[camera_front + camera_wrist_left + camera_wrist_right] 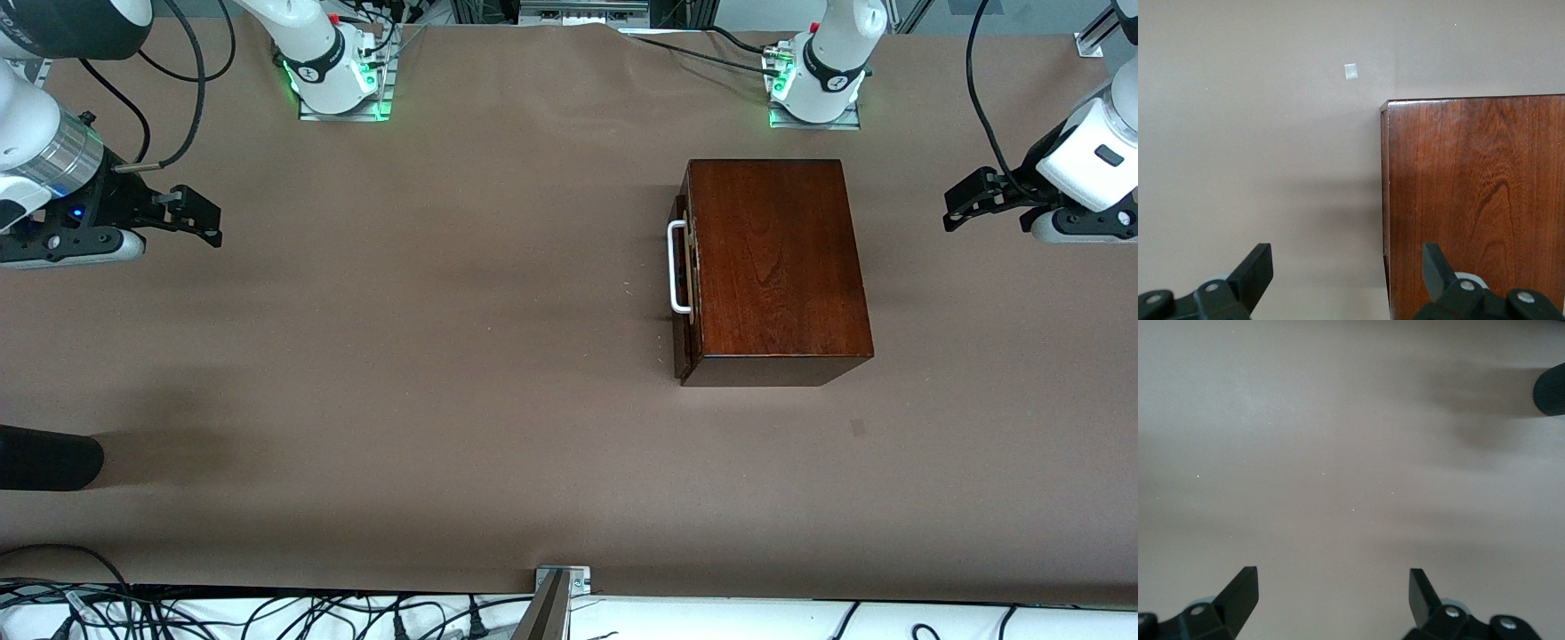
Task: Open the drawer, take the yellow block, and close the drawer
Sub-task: 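Reach the left gripper to the drawer's white handle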
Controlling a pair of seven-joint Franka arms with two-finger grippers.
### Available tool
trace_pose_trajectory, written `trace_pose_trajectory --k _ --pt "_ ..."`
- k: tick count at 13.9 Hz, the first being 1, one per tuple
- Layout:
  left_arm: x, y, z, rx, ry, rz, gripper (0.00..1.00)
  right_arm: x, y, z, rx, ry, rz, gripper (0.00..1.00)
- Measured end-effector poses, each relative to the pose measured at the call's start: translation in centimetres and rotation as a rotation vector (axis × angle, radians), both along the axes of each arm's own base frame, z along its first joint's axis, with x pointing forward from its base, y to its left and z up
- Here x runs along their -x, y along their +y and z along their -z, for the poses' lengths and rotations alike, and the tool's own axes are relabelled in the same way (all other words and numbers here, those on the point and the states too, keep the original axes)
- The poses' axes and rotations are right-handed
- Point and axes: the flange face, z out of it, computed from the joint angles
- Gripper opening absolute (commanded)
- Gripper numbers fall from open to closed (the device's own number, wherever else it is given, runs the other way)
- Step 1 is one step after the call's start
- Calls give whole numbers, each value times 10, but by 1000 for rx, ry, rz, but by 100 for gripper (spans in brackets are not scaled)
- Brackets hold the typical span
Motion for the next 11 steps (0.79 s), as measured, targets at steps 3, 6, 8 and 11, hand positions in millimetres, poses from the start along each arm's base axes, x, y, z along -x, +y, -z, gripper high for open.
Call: trace_pose_trajectory --k 3,6,8,11 --pt "0 -2 0 0 1 7 100 0 0 0 0 0 0 100" --pt "3 -6 2 -1 28 15 100 0 0 0 0 0 0 100" --pt "13 -9 9 -5 112 18 100 0 0 0 0 0 0 100" --pt "19 -37 20 -2 200 67 100 0 0 0 0 0 0 100"
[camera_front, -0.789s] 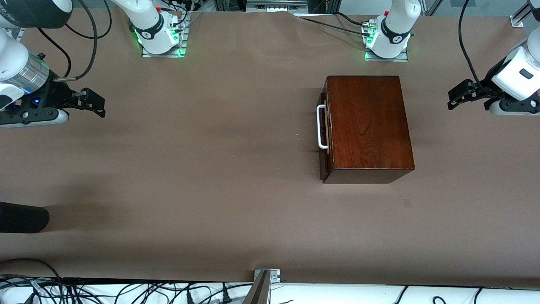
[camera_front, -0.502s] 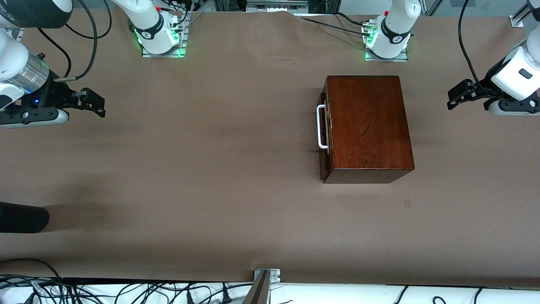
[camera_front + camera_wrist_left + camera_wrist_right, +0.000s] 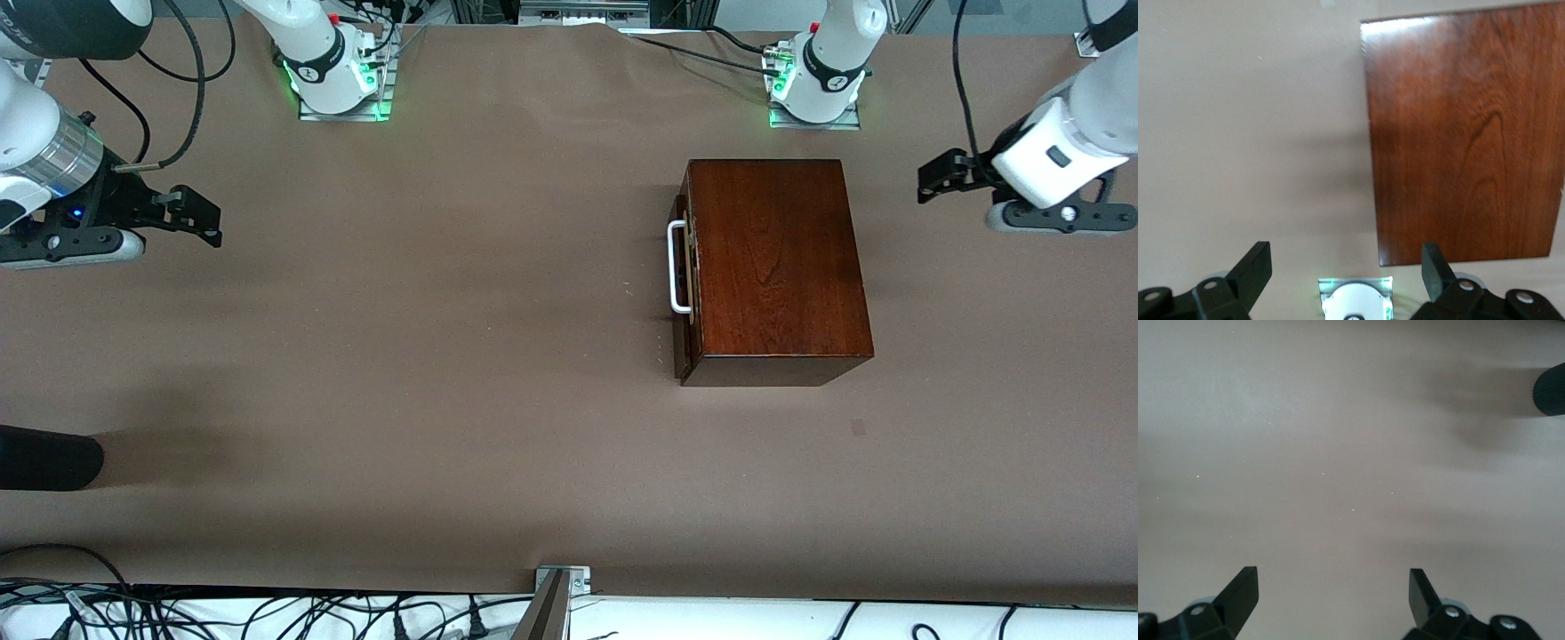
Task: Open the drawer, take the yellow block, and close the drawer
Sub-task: 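Reach the left gripper to the drawer's white handle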
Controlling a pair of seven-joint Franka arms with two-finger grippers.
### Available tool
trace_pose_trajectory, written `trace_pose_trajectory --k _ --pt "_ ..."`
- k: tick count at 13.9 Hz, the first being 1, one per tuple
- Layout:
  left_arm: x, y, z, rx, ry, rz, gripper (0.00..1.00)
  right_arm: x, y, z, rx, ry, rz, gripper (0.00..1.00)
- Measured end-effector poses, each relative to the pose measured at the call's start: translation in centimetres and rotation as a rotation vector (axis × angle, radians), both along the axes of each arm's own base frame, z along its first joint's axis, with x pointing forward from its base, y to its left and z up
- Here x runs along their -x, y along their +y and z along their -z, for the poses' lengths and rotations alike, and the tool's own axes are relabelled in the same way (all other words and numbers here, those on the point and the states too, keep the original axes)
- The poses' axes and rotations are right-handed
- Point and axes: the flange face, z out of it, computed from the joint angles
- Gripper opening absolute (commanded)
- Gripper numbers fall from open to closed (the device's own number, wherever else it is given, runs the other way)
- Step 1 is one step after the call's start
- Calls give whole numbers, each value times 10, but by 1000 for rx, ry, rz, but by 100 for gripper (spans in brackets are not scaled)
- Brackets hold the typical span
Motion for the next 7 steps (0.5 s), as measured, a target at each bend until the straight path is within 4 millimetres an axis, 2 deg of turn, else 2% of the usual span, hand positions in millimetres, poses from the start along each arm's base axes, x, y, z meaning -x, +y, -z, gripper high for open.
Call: trace_pose_trajectory --k 4,7 --pt "-1 -67 8 5 23 128 100 0 0 0 0 0 0 100" --pt "-6 -142 27 10 -47 120 100 0 0 0 0 0 -1 100"
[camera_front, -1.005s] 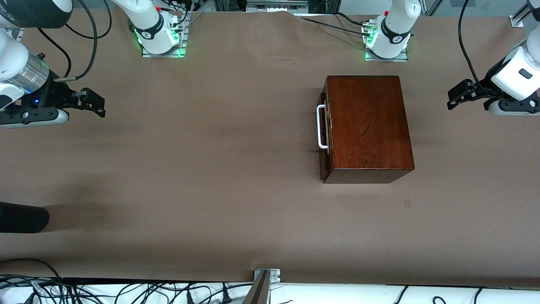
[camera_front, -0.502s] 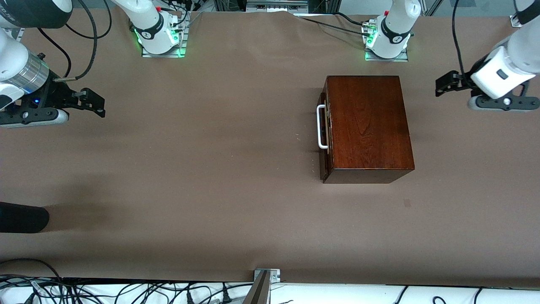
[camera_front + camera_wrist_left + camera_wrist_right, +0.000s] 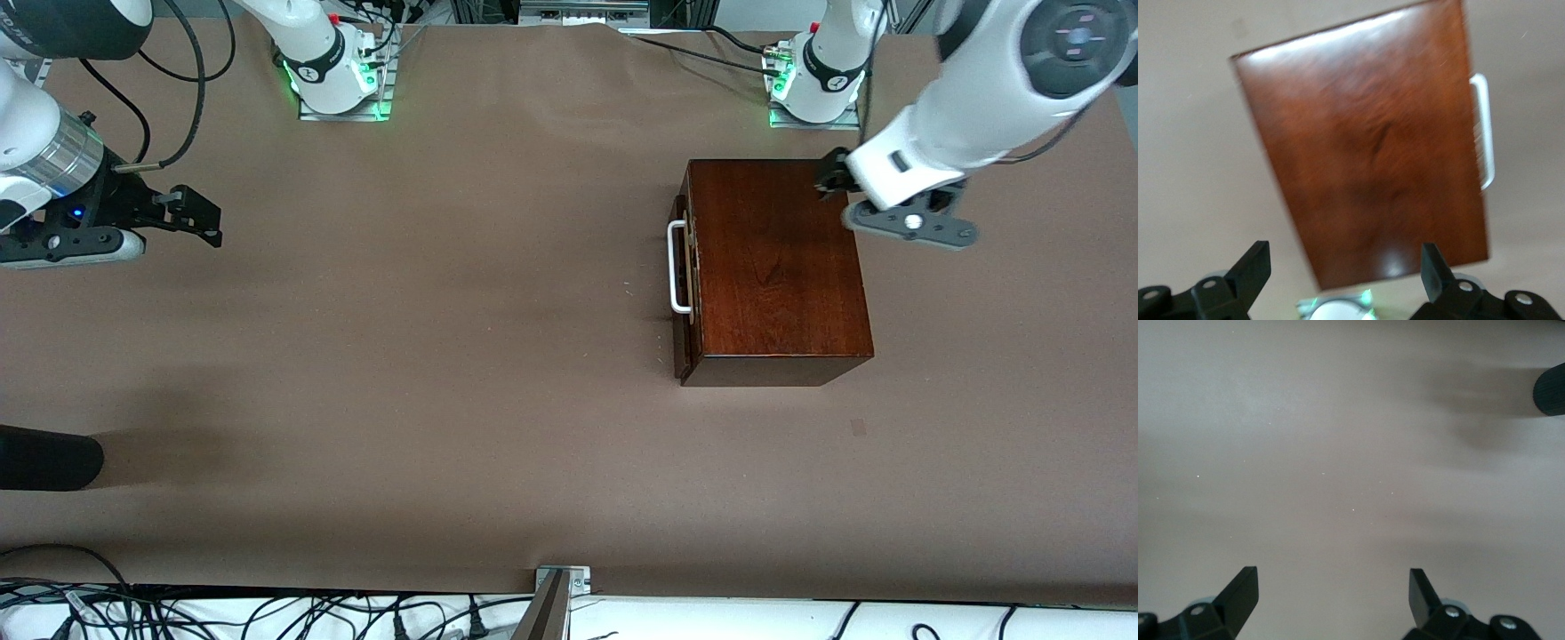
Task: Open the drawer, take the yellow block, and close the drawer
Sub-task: 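Reach the left gripper to the drawer's white handle, then pull the drawer handle outward with the left gripper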
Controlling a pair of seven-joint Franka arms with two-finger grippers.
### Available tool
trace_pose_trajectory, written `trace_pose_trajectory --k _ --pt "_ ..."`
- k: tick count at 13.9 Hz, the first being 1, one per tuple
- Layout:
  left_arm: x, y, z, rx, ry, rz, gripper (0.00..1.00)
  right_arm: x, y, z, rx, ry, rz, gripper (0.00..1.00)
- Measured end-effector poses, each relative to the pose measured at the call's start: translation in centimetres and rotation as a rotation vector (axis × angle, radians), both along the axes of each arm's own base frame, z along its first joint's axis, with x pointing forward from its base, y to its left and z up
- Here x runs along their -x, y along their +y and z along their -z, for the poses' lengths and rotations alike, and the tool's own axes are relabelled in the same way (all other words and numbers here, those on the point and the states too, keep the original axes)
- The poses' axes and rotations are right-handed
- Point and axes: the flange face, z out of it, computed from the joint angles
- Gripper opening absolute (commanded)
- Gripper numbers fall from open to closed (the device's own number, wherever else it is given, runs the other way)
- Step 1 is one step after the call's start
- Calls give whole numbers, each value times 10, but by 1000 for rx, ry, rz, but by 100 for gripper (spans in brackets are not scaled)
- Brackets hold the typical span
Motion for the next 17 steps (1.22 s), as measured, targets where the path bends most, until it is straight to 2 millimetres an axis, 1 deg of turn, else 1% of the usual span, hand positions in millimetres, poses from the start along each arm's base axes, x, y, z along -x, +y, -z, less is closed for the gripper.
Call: trace_pose_trajectory --k 2,3,4,6,8,10,12,14,17 --pt "4 -61 23 3 -31 -73 100 0 0 0 0 0 0 100" --pt "8 -89 36 4 -38 -103 100 0 0 0 0 0 0 100" --pt "11 -111 50 -2 -42 -121 100 0 0 0 0 0 0 100" --pt "18 -146 78 -39 -64 -145 100 0 0 0 0 0 0 100" --pt "26 -175 106 -86 -92 -163 100 0 0 0 0 0 0 100" --pt "36 -198 137 -139 -125 -159 100 0 0 0 0 0 0 100" --pt "46 -209 167 -159 -146 -162 100 0 0 0 0 0 0 100" --pt "54 -211 193 -163 -162 -159 100 0 0 0 0 0 0 100" --pt "63 -211 219 -176 -194 -146 100 0 0 0 0 0 0 100"
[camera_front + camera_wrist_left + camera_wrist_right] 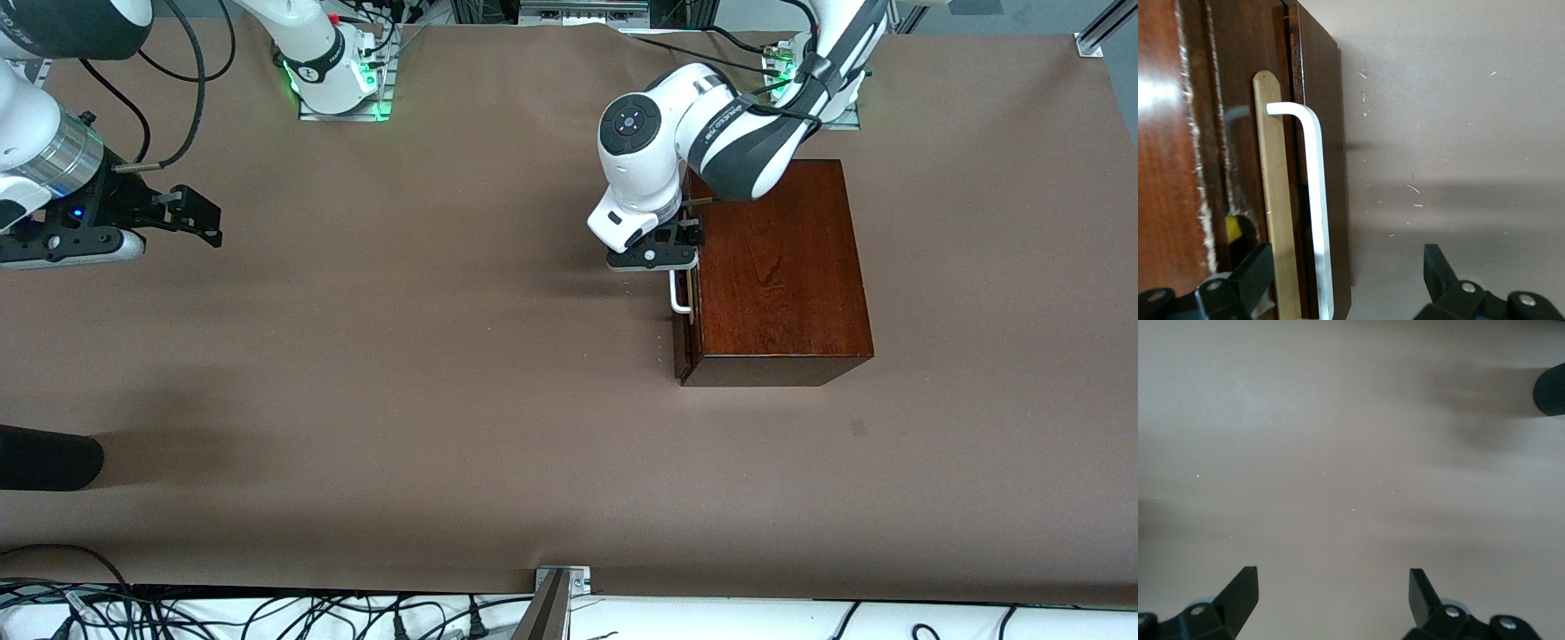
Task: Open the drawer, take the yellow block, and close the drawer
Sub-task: 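Pull the drawer handle outward with the left gripper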
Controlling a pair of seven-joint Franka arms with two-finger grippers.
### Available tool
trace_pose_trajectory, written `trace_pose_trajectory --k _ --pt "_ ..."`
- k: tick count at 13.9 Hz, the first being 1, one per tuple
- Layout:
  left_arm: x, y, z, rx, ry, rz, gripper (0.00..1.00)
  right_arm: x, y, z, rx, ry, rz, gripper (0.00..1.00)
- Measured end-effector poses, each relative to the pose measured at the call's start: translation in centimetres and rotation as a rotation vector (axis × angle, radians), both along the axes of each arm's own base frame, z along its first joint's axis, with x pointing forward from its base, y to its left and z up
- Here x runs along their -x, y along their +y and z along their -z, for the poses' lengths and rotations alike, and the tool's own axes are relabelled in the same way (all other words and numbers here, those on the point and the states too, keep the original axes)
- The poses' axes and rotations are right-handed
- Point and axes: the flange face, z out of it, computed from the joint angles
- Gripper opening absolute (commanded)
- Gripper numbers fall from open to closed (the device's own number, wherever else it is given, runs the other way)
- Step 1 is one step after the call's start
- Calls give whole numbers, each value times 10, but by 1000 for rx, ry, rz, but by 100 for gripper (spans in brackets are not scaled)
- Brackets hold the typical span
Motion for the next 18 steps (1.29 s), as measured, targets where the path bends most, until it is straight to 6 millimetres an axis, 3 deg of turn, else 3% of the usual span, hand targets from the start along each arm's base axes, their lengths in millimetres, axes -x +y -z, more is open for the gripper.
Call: trace_pose_trajectory --k 7,12,18 --pt "10 -11 22 -4 -8 37 100 0 0 0 0 1 0 100" --pt "19 -22 55 -41 -32 16 100 1 0 1 1 8 0 100" --pt "23 -34 53 -3 -66 7 100 1 0 1 1 9 0 100"
